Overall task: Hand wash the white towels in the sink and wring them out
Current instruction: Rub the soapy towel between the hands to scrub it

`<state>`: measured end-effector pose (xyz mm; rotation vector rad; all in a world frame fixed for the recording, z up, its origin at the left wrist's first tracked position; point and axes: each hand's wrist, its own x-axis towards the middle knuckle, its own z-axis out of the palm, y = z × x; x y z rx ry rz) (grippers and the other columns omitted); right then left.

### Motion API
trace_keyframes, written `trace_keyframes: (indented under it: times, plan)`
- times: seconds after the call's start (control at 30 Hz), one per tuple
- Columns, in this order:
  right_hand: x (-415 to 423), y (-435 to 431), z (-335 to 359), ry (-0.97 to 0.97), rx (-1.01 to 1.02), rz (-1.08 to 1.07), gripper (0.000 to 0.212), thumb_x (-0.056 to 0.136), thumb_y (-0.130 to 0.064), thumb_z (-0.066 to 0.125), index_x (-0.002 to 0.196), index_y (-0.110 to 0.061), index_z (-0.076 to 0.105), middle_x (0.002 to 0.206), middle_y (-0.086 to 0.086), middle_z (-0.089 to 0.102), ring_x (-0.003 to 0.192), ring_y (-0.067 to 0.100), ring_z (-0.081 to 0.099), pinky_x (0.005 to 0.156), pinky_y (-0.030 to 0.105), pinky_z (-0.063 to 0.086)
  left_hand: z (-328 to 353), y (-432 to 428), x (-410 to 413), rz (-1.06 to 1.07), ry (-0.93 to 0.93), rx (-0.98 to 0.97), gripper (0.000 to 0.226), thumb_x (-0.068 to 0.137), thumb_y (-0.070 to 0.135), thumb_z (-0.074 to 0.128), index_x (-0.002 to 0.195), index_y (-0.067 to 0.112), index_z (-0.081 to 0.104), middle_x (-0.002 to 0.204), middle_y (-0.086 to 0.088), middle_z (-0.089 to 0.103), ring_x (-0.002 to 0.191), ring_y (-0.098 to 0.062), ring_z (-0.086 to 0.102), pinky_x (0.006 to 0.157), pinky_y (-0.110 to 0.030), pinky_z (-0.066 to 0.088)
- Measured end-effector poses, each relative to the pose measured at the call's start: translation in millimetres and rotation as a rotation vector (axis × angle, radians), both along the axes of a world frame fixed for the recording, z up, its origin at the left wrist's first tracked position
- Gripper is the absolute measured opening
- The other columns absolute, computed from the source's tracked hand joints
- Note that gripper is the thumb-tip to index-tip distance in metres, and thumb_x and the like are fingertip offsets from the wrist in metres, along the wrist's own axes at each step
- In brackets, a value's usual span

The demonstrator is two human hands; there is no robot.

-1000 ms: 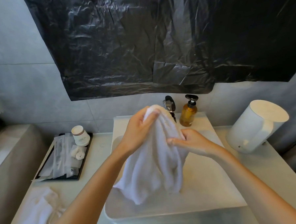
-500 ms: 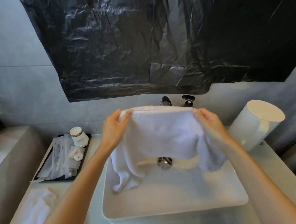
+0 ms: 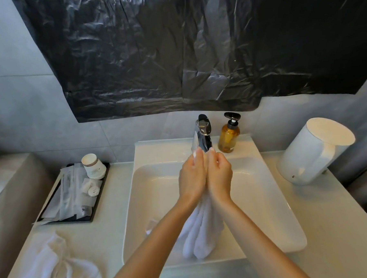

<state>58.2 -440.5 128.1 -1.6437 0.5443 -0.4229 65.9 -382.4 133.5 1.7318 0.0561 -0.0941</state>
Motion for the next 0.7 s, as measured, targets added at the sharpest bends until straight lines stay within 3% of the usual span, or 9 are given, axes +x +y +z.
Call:
trace_keyframes:
  times: [0.13, 0.23, 0.33, 0.43, 0.5, 0.6, 0.7]
  plan:
    - [-10, 14, 9, -0.032, -0.086, 0.21, 0.03, 0.1, -0.033, 0.048, 0.076, -0.02, 0.062, 0.074, -0.003, 0.065, 0.074, 0.009, 0.061, 0.068, 0.025, 0.047, 6, 9, 14, 0.125, -0.006, -0.072, 0.049, 0.103, 0.043, 0.033, 0.08, 0.009, 0.061, 0.076, -0.006, 0.066, 0.077, -0.022, 0.063, 0.071, -0.038, 0.049]
    - [15, -4, 24, -0.055, -0.084, 0.121, 0.038, 0.1, -0.032, 0.047, 0.069, -0.012, 0.058, 0.067, 0.007, 0.06, 0.067, 0.015, 0.056, 0.067, 0.033, 0.046, 8, -1, 0, 0.109, -0.003, -0.088, 0.042, 0.103, 0.039, 0.038, 0.07, 0.022, 0.058, 0.07, 0.002, 0.063, 0.071, -0.015, 0.058, 0.067, -0.033, 0.045]
    - [18, 0, 28, -0.04, -0.049, -0.001, 0.038, 0.101, -0.032, 0.044, 0.076, -0.009, 0.06, 0.073, 0.008, 0.063, 0.069, 0.016, 0.058, 0.066, 0.029, 0.045, 15, -3, -4, 0.076, -0.012, -0.096, 0.044, 0.101, 0.038, 0.042, 0.061, 0.027, 0.056, 0.062, 0.005, 0.059, 0.066, -0.014, 0.055, 0.065, -0.034, 0.043]
    - [-9, 21, 18, -0.051, -0.128, 0.149, 0.034, 0.101, -0.032, 0.044, 0.086, -0.011, 0.065, 0.077, 0.002, 0.066, 0.075, 0.01, 0.062, 0.068, 0.025, 0.048, 19, 10, 12, 0.151, -0.03, -0.047, 0.043, 0.102, 0.03, 0.038, 0.062, 0.018, 0.05, 0.06, 0.001, 0.056, 0.061, -0.014, 0.051, 0.062, -0.032, 0.041]
    - [-7, 17, 17, -0.044, -0.11, 0.216, 0.035, 0.101, -0.032, 0.045, 0.082, -0.012, 0.066, 0.075, 0.001, 0.067, 0.073, 0.01, 0.063, 0.069, 0.027, 0.049, 17, 10, 8, 0.179, 0.001, -0.064, 0.044, 0.102, 0.034, 0.038, 0.063, 0.018, 0.05, 0.059, 0.003, 0.056, 0.06, -0.011, 0.051, 0.061, -0.03, 0.04]
    - [20, -4, 20, -0.024, 0.018, 0.009, 0.038, 0.1, -0.03, 0.045, 0.066, -0.015, 0.056, 0.066, 0.002, 0.06, 0.068, 0.017, 0.057, 0.065, 0.029, 0.045, 7, -5, -18, 0.1, 0.025, -0.064, 0.038, 0.101, 0.038, 0.042, 0.071, 0.02, 0.058, 0.072, 0.004, 0.065, 0.07, -0.012, 0.059, 0.069, -0.033, 0.047]
    - [5, 11, 14, -0.028, 0.013, -0.035, 0.036, 0.101, -0.032, 0.044, 0.072, -0.015, 0.059, 0.074, 0.004, 0.066, 0.075, 0.022, 0.061, 0.07, 0.032, 0.047, 7, 2, -8, 0.116, -0.003, -0.039, 0.036, 0.1, 0.029, 0.045, 0.068, 0.017, 0.054, 0.067, -0.002, 0.062, 0.068, -0.02, 0.055, 0.065, -0.034, 0.044]
